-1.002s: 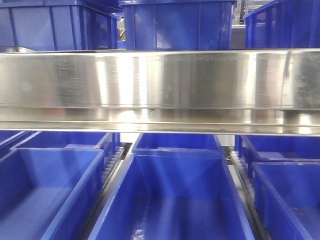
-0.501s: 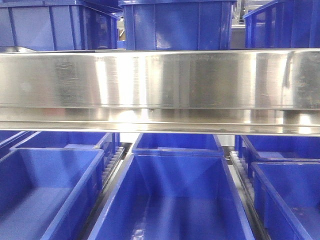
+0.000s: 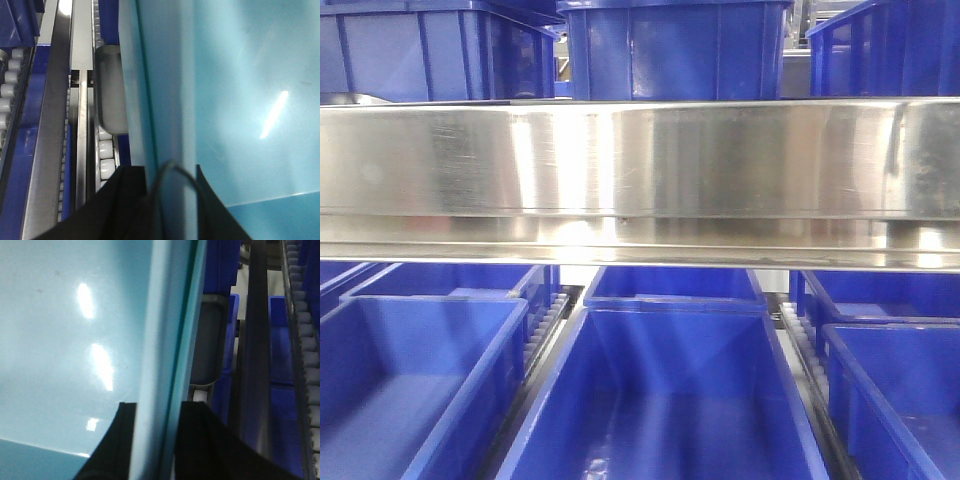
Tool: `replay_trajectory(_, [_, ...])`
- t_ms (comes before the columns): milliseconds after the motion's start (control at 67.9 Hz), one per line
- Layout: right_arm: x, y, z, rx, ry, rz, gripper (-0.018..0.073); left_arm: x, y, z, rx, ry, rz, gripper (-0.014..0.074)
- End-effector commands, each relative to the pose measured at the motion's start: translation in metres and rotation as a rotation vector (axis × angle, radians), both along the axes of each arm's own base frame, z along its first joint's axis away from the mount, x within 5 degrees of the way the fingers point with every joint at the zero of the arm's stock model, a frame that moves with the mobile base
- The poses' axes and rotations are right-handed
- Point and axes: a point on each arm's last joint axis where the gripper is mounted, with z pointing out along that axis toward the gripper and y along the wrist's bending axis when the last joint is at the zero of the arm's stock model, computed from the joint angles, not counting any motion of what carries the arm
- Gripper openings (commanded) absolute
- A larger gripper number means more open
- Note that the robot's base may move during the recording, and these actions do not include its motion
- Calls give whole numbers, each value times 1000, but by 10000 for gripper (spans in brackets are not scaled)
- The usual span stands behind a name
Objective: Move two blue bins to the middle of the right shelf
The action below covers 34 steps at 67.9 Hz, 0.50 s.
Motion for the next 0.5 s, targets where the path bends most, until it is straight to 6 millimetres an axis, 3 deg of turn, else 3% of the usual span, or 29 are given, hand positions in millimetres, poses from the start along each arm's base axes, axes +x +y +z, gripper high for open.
replay_trajectory(0, [-1,-2,14,22,-105,-11,-154,-9,-1,22,-89,-119,-31,-111])
replay_trajectory(486, [-1,-2,15,25,-112,-11,-154,-9,-1,22,-89,-119,-31,-111])
